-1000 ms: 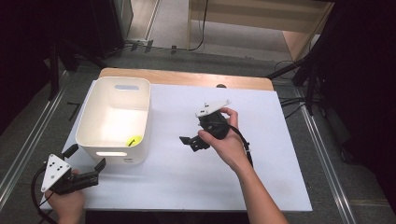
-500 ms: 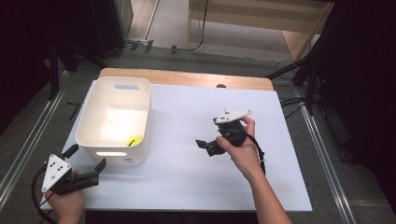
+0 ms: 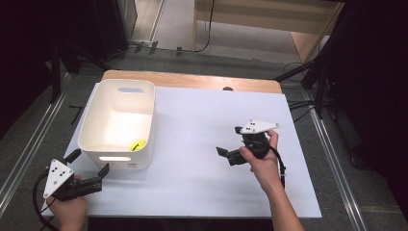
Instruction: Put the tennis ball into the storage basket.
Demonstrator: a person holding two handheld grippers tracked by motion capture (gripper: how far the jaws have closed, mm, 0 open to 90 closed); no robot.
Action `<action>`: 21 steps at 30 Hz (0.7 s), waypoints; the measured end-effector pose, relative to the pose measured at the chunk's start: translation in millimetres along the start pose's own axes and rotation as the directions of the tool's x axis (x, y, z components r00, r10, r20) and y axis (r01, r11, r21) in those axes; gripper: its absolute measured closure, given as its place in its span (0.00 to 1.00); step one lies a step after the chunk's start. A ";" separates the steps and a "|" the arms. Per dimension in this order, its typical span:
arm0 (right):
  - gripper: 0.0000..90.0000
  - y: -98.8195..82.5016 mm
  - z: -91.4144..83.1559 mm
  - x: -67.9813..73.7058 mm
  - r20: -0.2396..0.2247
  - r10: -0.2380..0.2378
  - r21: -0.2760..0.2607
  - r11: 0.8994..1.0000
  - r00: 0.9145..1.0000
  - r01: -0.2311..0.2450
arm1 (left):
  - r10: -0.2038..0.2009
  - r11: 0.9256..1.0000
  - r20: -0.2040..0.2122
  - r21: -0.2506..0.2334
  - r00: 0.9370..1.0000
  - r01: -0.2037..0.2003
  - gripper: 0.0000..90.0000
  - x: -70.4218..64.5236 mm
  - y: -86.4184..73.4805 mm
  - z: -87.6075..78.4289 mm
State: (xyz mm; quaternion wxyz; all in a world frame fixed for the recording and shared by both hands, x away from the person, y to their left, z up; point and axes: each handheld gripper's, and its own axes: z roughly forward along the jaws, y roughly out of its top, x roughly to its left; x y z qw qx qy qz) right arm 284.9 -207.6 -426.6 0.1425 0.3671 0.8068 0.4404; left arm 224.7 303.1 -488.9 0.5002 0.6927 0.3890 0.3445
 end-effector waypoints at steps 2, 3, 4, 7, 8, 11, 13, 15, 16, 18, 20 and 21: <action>0.00 -4.7 -3.4 -2.5 0.010 0.009 -0.009 1.000 1.000 -0.009 | 0.000 1.000 0.000 0.001 1.000 0.000 0.00 0.1 0.0 -0.1; 0.00 -6.9 -5.1 -4.0 0.014 0.013 -0.015 1.000 1.000 -0.013 | 0.001 1.000 0.000 0.000 1.000 -0.001 0.00 0.2 0.0 0.0; 0.00 -9.2 -6.8 -5.3 0.017 0.017 -0.021 1.000 1.000 -0.017 | 0.001 1.000 0.000 0.001 1.000 -0.001 0.00 0.2 0.0 -0.1; 0.00 -15.7 -12.6 -8.5 0.025 0.030 -0.036 0.999 0.999 -0.029 | 0.000 1.000 0.001 -0.001 1.000 0.000 0.00 0.1 -0.1 0.0; 0.00 -17.8 -14.6 -9.8 0.029 0.030 -0.044 0.999 0.999 -0.029 | 0.001 1.000 0.000 -0.001 1.000 -0.001 0.00 0.2 -0.1 0.0; 0.00 -24.6 -21.3 -13.4 0.041 0.048 -0.064 0.997 0.998 -0.046 | 0.001 1.000 0.002 -0.002 1.000 -0.001 0.00 0.2 -0.1 -0.1; 0.00 -29.3 -25.7 -17.0 0.049 0.059 -0.075 0.996 0.997 -0.055 | 0.001 1.000 0.002 -0.003 1.000 -0.001 0.00 0.2 -0.2 0.0; 0.00 -34.5 -30.0 -20.3 0.053 0.076 -0.084 0.994 0.996 -0.072 | 0.000 1.000 0.002 -0.003 1.000 0.000 0.00 0.0 -0.2 0.0; 0.00 -37.2 -31.6 -21.7 0.058 0.081 -0.087 0.993 0.995 -0.076 | 0.000 1.000 0.000 -0.002 1.000 0.000 0.00 -0.1 -0.2 0.0; 0.00 -42.7 -35.2 -24.2 0.073 0.087 -0.092 0.993 0.994 -0.080 | 0.000 1.000 0.001 -0.002 1.000 0.000 0.00 -0.1 -0.2 0.0; 0.00 -48.7 -38.3 -26.9 0.080 0.099 -0.095 0.991 0.992 -0.092 | 0.000 1.000 0.000 -0.001 1.000 0.000 0.00 -0.1 -0.2 0.0; 0.00 -52.0 -40.0 -28.2 0.082 0.106 -0.093 0.991 0.991 -0.099 | 0.000 1.000 -0.001 -0.001 1.000 0.000 0.00 -0.1 -0.2 0.0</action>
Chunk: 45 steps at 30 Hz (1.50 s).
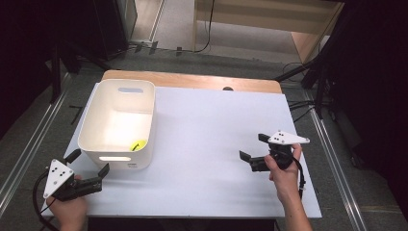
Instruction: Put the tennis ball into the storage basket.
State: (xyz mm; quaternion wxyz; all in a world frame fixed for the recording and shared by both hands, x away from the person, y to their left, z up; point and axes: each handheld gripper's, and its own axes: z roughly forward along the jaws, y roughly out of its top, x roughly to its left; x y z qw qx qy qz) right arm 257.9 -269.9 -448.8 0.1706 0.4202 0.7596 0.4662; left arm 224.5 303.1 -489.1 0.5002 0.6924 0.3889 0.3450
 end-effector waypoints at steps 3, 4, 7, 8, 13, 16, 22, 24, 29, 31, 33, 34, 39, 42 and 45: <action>0.00 -9.7 -4.4 -5.8 0.002 0.011 -0.007 1.000 1.000 -0.011 | 0.000 1.000 0.001 -0.002 1.000 0.000 0.00 -0.1 -0.1 0.0; 0.00 -12.9 -6.4 -7.5 0.005 0.015 -0.010 1.000 1.000 -0.015 | 0.000 1.000 0.001 -0.002 1.000 0.000 0.00 -0.1 -0.1 0.0; 0.00 -22.0 -12.8 -13.0 0.019 0.033 -0.031 0.999 0.999 -0.032 | 0.000 1.000 0.001 -0.002 1.000 0.000 0.00 -0.2 -0.1 0.1; 0.00 -24.1 -14.6 -14.1 0.024 0.040 -0.035 0.999 0.999 -0.039 | 0.000 1.000 0.001 -0.001 1.000 0.000 0.00 -0.3 -0.1 0.2; 0.00 -38.5 -23.0 -20.9 0.047 0.064 -0.053 0.997 0.997 -0.062 | 0.001 1.000 0.002 -0.002 1.000 -0.001 0.00 -0.4 -0.2 0.2; 0.00 -46.3 -27.0 -23.2 0.059 0.073 -0.053 0.996 0.996 -0.070 | 0.001 1.000 0.001 -0.002 1.000 -0.001 0.00 -0.3 -0.2 0.1; 0.00 -59.4 -34.7 -26.5 0.080 0.082 -0.083 0.994 0.993 -0.075 | 0.000 1.000 0.002 -0.003 1.000 0.000 0.00 -0.2 -0.2 0.1; 0.00 -63.5 -37.7 -26.6 0.084 0.088 -0.092 0.993 0.993 -0.080 | -0.001 1.000 0.000 -0.001 1.000 0.001 0.00 0.0 -0.2 -0.2; 0.00 -75.0 -47.1 -27.1 0.103 0.096 -0.122 0.989 0.990 -0.083 | -0.001 1.000 0.003 -0.003 1.000 0.001 0.00 0.4 -0.2 -0.3; 0.00 -78.8 -50.6 -27.8 0.107 0.100 -0.131 0.988 0.989 -0.086 | -0.004 1.000 0.006 -0.007 1.000 0.004 0.00 0.5 -0.4 -0.2; 0.00 -82.3 -54.1 -28.2 0.108 0.107 -0.143 0.985 0.988 -0.091 | -0.006 1.000 0.007 -0.008 1.000 0.006 0.00 0.8 -0.4 -0.3; 0.00 -83.8 -55.9 -28.5 0.111 0.105 -0.148 0.985 0.988 -0.088 | -0.009 1.000 0.006 -0.008 1.000 0.009 0.00 0.9 -0.4 -0.5; 0.00 -90.4 -62.7 -28.3 0.129 0.097 -0.165 0.983 0.987 -0.076 | -0.018 1.000 0.003 -0.008 1.000 0.018 0.00 1.1 -0.2 -0.9; 0.00 -93.9 -65.8 -30.1 0.130 0.109 -0.179 0.980 0.985 -0.085 | -0.020 1.000 0.003 -0.009 1.000 0.020 0.00 1.3 -0.2 -1.0; 0.00 -96.4 -69.5 -31.8 0.134 0.117 -0.208 0.974 0.984 -0.088 | -0.020 1.000 0.002 -0.011 1.000 0.020 0.00 1.7 -0.2 -0.8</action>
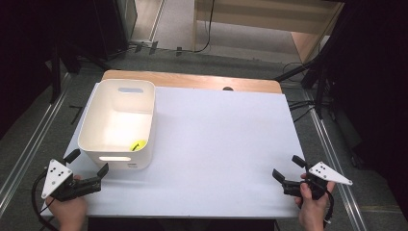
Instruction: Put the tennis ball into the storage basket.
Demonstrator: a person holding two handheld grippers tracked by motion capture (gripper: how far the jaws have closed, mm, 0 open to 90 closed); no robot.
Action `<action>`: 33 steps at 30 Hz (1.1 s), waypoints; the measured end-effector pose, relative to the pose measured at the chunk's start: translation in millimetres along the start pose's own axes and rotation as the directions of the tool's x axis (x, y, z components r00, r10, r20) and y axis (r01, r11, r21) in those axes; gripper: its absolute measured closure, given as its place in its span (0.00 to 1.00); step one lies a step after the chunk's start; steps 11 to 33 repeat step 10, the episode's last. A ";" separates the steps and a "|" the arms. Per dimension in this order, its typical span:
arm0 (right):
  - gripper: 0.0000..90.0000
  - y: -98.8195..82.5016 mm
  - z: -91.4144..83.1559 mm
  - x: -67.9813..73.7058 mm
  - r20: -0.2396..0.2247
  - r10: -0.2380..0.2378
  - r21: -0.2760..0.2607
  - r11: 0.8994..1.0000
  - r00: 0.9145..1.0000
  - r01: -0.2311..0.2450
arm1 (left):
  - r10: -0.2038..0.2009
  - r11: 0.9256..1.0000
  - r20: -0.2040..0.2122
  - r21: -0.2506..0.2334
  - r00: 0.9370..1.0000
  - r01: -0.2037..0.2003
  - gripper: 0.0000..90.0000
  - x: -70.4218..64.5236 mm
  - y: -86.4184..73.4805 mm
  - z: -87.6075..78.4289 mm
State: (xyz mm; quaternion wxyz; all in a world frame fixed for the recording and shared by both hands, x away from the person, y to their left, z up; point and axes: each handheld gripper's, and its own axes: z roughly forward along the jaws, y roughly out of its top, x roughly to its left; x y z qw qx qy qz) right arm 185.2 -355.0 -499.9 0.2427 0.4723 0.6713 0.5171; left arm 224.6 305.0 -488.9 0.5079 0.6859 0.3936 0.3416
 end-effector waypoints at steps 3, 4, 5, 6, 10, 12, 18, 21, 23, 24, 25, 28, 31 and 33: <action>0.00 -1.9 -2.5 -2.0 0.004 0.007 -0.022 1.000 1.000 -0.007 | 0.000 1.000 0.004 -0.002 1.000 0.000 0.00 0.4 0.0 -0.3; 0.00 -2.5 -3.0 -2.2 0.010 0.012 -0.022 1.000 1.000 -0.012 | -0.001 1.000 0.004 -0.002 1.000 0.001 0.00 0.5 0.0 -0.4; 0.00 -3.2 -3.1 -2.4 0.007 0.016 -0.024 1.000 1.000 -0.016 | -0.003 1.000 0.005 -0.002 1.000 0.003 0.00 0.6 0.1 -0.4; 0.00 -3.5 -2.9 -2.7 0.008 0.015 -0.023 1.000 1.000 -0.015 | -0.004 1.000 0.005 -0.002 1.000 0.004 0.00 0.7 0.1 -0.4; 0.00 -3.8 -0.4 -1.4 0.009 0.010 0.001 1.000 1.000 -0.010 | -0.004 1.000 0.005 -0.003 1.000 0.004 0.00 0.9 0.2 0.0; 0.00 -3.8 -0.4 -1.4 0.009 0.010 0.001 1.000 1.000 -0.010 | -0.004 1.000 0.005 -0.003 1.000 0.004 0.00 0.9 0.2 0.0; 0.00 -3.8 -0.4 -1.4 0.009 0.010 0.001 1.000 1.000 -0.010 | -0.004 1.000 0.005 -0.003 1.000 0.004 0.00 0.9 0.2 0.0; 0.00 -3.8 -0.4 -1.4 0.009 0.010 0.001 1.000 1.000 -0.010 | -0.004 1.000 0.005 -0.003 1.000 0.004 0.00 0.9 0.2 0.0; 0.00 -3.8 -0.4 -1.4 0.009 0.010 0.001 1.000 1.000 -0.010 | -0.004 1.000 0.005 -0.003 1.000 0.004 0.00 0.9 0.2 0.0; 0.00 -3.8 -0.4 -1.4 0.009 0.010 0.001 1.000 1.000 -0.010 | -0.004 1.000 0.005 -0.003 1.000 0.004 0.00 0.9 0.2 0.0; 0.00 -3.8 -0.4 -1.4 0.009 0.010 0.001 1.000 1.000 -0.010 | -0.004 1.000 0.005 -0.003 1.000 0.004 0.00 0.9 0.2 0.0; 0.00 -3.8 -0.4 -1.4 0.009 0.010 0.001 1.000 1.000 -0.010 | -0.004 1.000 0.005 -0.003 1.000 0.004 0.00 0.9 0.2 0.0; 0.00 -3.8 -0.4 -1.4 0.009 0.010 0.001 1.000 1.000 -0.010 | -0.004 1.000 0.005 -0.003 1.000 0.004 0.00 0.9 0.2 0.0; 0.00 -3.8 -0.4 -1.4 0.009 0.010 0.001 1.000 1.000 -0.010 | -0.004 1.000 0.005 -0.003 1.000 0.004 0.00 0.9 0.2 0.0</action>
